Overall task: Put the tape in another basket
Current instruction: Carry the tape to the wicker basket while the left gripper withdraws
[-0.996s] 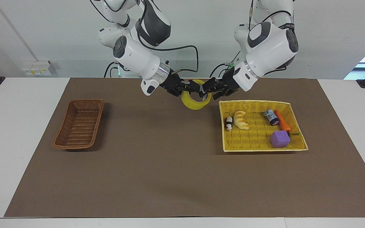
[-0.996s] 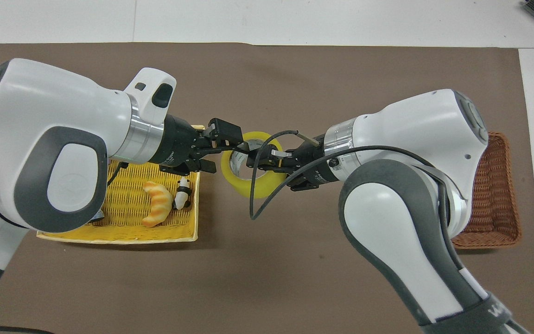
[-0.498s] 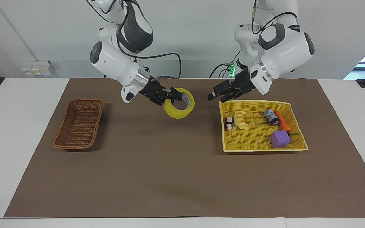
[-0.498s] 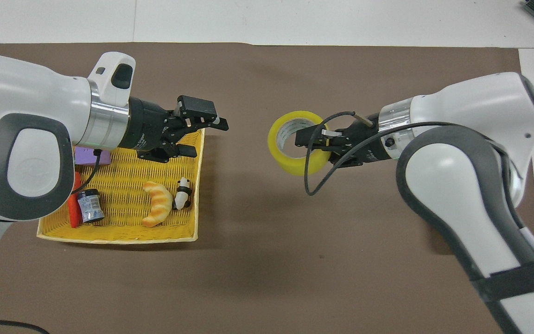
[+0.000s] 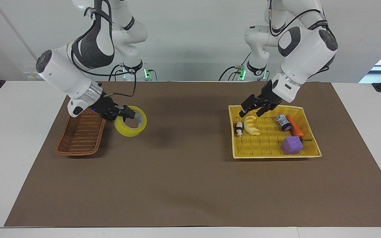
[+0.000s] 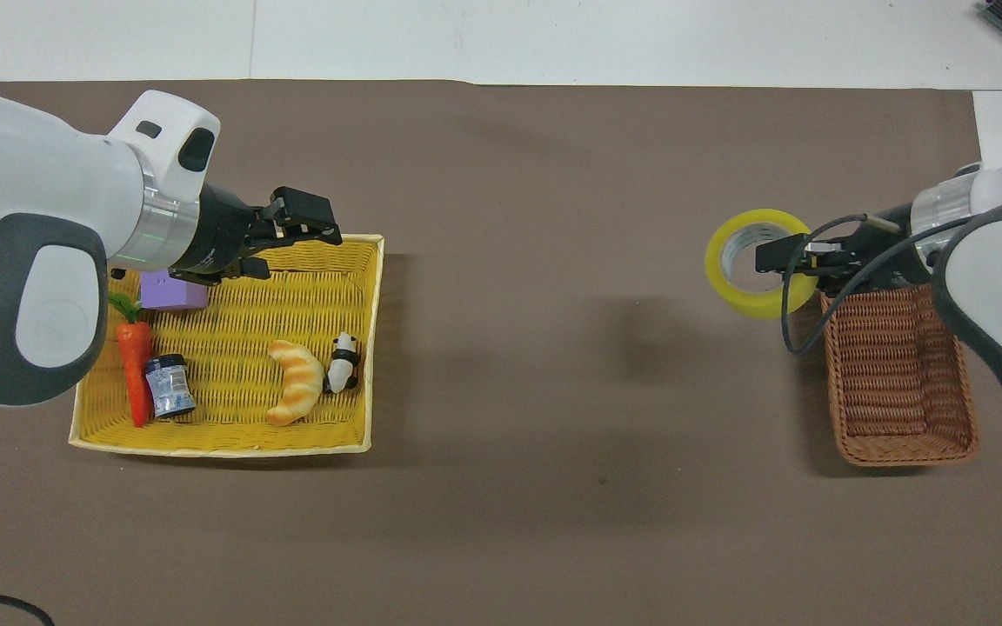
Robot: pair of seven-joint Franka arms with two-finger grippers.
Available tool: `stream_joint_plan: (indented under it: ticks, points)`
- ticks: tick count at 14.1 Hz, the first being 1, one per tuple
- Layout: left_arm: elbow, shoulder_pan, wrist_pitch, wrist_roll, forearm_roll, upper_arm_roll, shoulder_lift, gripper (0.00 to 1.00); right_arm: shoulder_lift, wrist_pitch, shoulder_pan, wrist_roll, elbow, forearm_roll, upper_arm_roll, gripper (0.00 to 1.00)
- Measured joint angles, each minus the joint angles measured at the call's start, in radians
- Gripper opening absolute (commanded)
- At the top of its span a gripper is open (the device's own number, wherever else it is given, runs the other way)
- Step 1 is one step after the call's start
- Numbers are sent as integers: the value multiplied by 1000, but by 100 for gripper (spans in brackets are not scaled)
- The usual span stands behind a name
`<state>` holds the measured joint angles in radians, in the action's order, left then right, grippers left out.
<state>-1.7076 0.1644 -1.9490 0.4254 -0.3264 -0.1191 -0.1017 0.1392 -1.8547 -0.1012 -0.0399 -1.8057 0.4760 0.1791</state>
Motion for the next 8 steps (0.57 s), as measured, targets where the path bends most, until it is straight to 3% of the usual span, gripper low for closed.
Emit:
stream_joint_plan:
  ticks: [4, 8]
  points:
    - [12, -43, 61, -76, 153, 3, 2, 100, 39, -16, 140, -203, -60, -5, 1, 0]
    - [77, -140, 228, -286, 220, 6, 16, 100, 101, -49, 235, -389, -85, -13, 2, 0]
